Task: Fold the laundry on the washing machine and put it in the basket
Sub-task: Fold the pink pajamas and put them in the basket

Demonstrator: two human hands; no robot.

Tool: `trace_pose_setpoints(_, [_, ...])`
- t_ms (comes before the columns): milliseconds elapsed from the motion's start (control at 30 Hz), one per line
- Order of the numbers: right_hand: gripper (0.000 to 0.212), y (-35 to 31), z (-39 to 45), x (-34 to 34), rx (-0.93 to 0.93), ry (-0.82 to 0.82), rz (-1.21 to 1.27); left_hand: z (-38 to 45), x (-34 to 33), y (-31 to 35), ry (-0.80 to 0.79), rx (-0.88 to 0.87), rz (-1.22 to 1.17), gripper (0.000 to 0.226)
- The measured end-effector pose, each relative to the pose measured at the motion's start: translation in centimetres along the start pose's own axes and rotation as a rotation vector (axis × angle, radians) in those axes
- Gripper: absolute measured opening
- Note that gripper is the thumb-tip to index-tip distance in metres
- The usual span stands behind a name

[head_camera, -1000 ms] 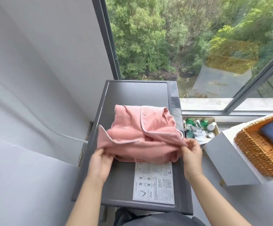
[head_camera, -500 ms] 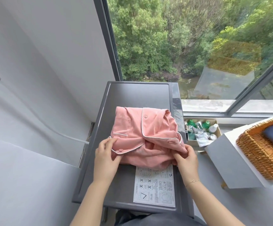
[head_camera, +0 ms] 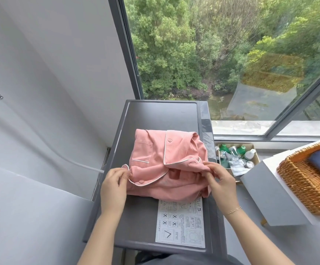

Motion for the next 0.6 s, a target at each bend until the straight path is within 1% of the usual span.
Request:
trace_pose_setpoints(33, [0.015,0.3,0.3,-0.2,-0.066,-0.042,0.067,0.5,0.2,0.8,-0.038,-0.033,-0.031,0.02])
trace_pose_setpoints(100, [0.011,0.5,0.9,-0.8,-0.183,-0.12,0.238,0.8,-0.2,2.6,-0.199,-0.114,-0.108,0.026])
trace_pose_setpoints(133, [0.009,0.4,1.1,-0.9,-0.224,-0.151,0.326,0.4,-0.7,3.0,-0.289,-0.152,-0.114,0.024])
trace_pose_setpoints(167, [0.008,0.4,1.2,-1.0,-0.254,-0.172,0.39,-0.2,-1.1,3.0,-0.344,-0.195,-0.072,0.029])
trace_pose_setpoints(200, [0.007,0.3,1.4,-0.9,-0.268,-0.182,0.424,-0.9,-1.5,2.5,-0.363,-0.232,0.008,0.045])
trace_pose_setpoints(233, [0.007,0.2,1.4,-0.7,-0.269,-0.183,0.43,-1.5,-2.0,1.5,-0.348,-0.242,0.085,0.062])
trace_pose_setpoints(267, [0.011,0.2,1.4,-0.6,-0.264,-0.175,0.412,-1.9,-2.2,0.5,-0.295,-0.229,0.136,0.073])
trace_pose_setpoints(300, [0.018,0.3,1.4,-0.5,-0.255,-0.157,0.373,-2.0,-2.1,0.0,-0.233,-0.208,0.144,0.077])
trace_pose_setpoints(367, [0.03,0.5,1.1,-0.2,-0.22,-0.101,0.247,-1.5,-1.8,0.6,-0.135,-0.227,0.123,0.075])
trace_pose_setpoints(400, [0.034,0.4,1.0,0.0,-0.185,-0.073,0.172,-0.9,-1.7,1.4,-0.117,-0.251,0.12,0.069])
trace_pose_setpoints(500, [0.042,-0.6,1.0,0.2,-0.015,-0.057,-0.004,0.8,-1.5,3.5,-0.157,-0.403,0.161,0.05])
trace_pose_setpoints(533, [0.04,-1.1,1.1,-0.1,0.043,-0.092,-0.039,1.2,-1.4,4.0,-0.181,-0.461,0.2,0.046])
trace_pose_setpoints(600, [0.037,-1.6,1.1,-1.4,0.099,-0.251,-0.135,1.4,-0.9,5.0,-0.178,-0.544,0.261,0.044])
Point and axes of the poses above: each hand's wrist, its own z-axis towards the middle knuckle, its own x-axis out of the back of the hand, y = z × x, the point moved 8 cm from there along z, towards the middle knuckle, and after that the axes turned 1 degree about -x, right-handed, at the moved point
